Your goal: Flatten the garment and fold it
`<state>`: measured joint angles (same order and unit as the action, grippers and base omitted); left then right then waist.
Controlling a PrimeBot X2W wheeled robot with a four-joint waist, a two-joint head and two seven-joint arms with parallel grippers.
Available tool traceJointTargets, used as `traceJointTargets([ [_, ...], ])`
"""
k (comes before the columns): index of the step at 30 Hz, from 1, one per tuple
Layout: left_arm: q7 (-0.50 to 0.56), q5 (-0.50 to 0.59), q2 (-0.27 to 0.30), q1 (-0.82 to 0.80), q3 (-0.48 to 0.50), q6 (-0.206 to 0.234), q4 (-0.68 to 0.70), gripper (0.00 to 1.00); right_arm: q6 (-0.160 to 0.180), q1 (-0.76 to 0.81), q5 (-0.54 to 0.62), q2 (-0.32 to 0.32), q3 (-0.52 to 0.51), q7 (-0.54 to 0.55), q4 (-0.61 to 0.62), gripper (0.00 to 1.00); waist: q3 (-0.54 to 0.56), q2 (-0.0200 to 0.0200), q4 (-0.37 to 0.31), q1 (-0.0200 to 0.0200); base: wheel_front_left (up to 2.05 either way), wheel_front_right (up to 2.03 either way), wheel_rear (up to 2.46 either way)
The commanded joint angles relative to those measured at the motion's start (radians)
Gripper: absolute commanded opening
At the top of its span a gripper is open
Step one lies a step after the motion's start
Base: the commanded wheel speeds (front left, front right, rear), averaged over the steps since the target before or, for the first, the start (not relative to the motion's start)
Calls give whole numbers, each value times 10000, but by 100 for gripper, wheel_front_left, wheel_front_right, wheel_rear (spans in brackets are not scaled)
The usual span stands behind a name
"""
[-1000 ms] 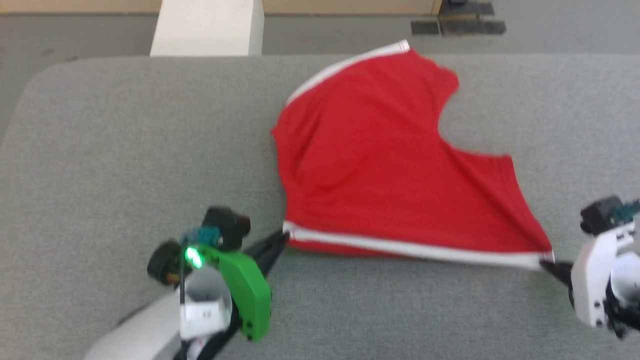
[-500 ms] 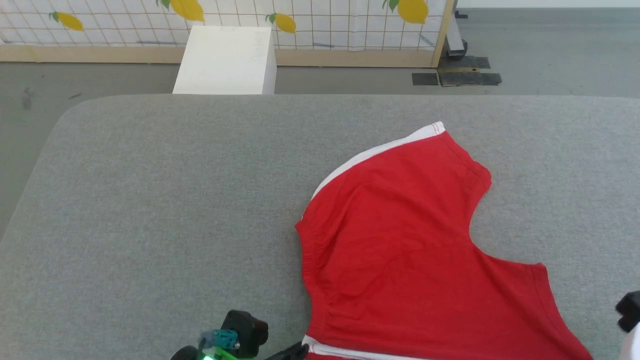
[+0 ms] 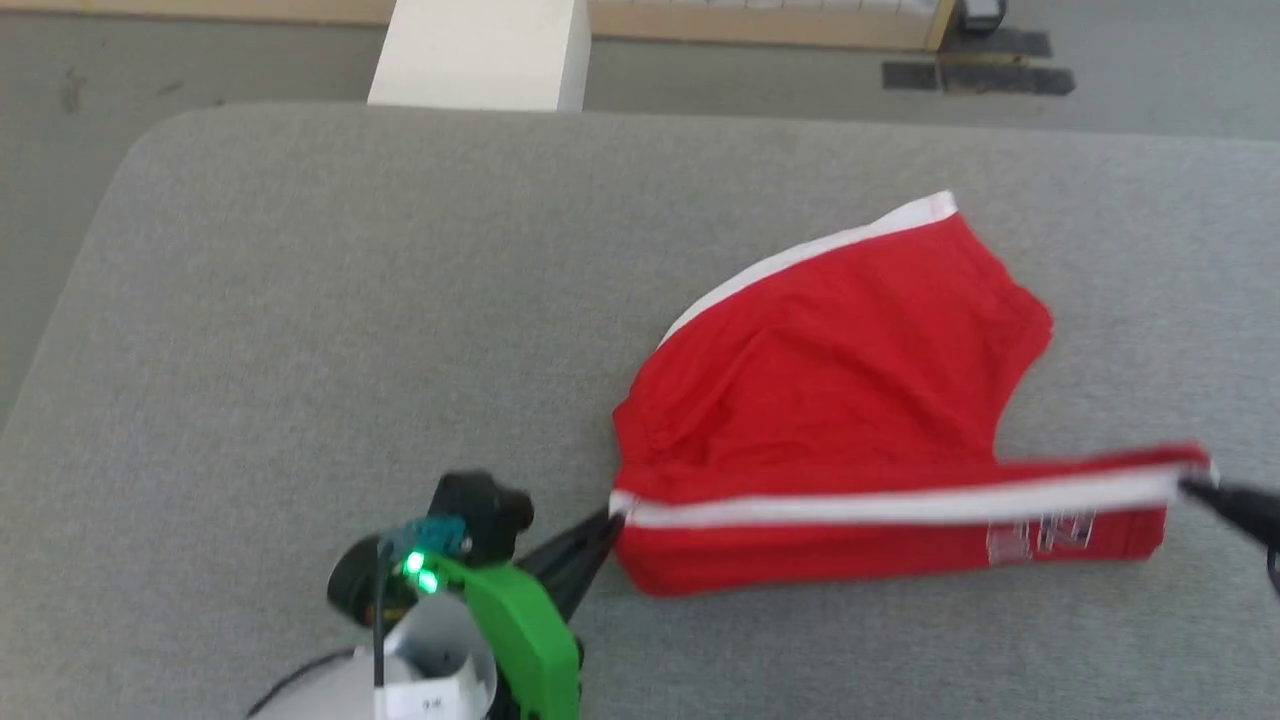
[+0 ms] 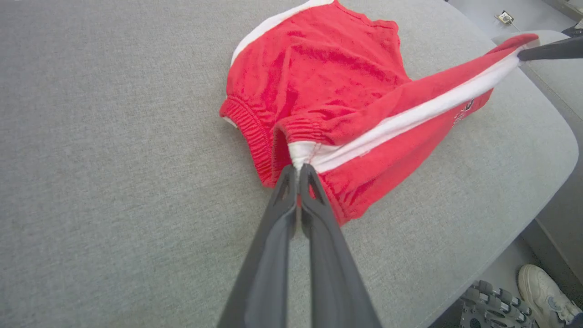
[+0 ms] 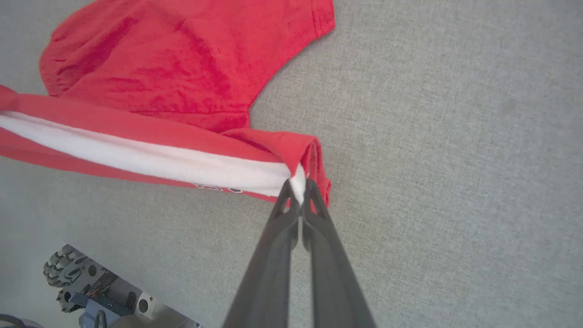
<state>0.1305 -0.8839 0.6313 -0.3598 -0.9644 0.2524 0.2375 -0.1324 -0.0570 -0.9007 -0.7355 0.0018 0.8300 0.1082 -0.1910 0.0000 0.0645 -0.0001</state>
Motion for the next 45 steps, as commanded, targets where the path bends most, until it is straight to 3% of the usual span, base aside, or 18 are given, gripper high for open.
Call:
traceJointTargets([
  [1,-8,213,-105,-319,102,-62,9,0,17,-522,117,204,-144,176,55,0,-575,0,442,1,0,0,0],
  [8,126,352,-527,-1384,429,-95,203,0,17,-2964,1006,719,-251,1039,-269,0,-1481,0,993,1,0,0,0],
  [18,254,494,-1139,-2641,633,-340,-152,0,17,-6096,2558,1216,398,1987,-2289,0,-2619,0,1649,1,0,0,0],
  [26,148,567,-1556,-3181,629,-569,-767,0,17,-7562,3552,963,1195,1668,-3587,0,-3155,0,1897,1,0,0,0],
  [39,-91,612,-1972,-3557,589,-775,-1346,0,17,-8888,4236,914,1869,516,-5219,0,-3690,0,2169,1,0,0,0],
  [40,-104,613,-1983,-3561,581,-786,-1377,0,17,-8925,4291,920,1894,384,-5274,28,-3692,0,2175,1,0,0,0],
  [41,-117,615,-1999,-3566,570,-797,-1417,0,17,-8956,4343,937,1914,236,-5357,100,-3685,0,2179,1,0,0,0],
  [43,-134,605,-2027,-3563,560,-796,-1507,0,17,-8962,4380,1008,1944,79,-5544,100,-3634,0,2171,1,0,0,0],
  [45,-151,597,-2045,-3535,571,-737,-1610,100,17,-8948,4355,1050,2014,-111,-5674,100,-3530,0,2135,1,0,0,0],
])
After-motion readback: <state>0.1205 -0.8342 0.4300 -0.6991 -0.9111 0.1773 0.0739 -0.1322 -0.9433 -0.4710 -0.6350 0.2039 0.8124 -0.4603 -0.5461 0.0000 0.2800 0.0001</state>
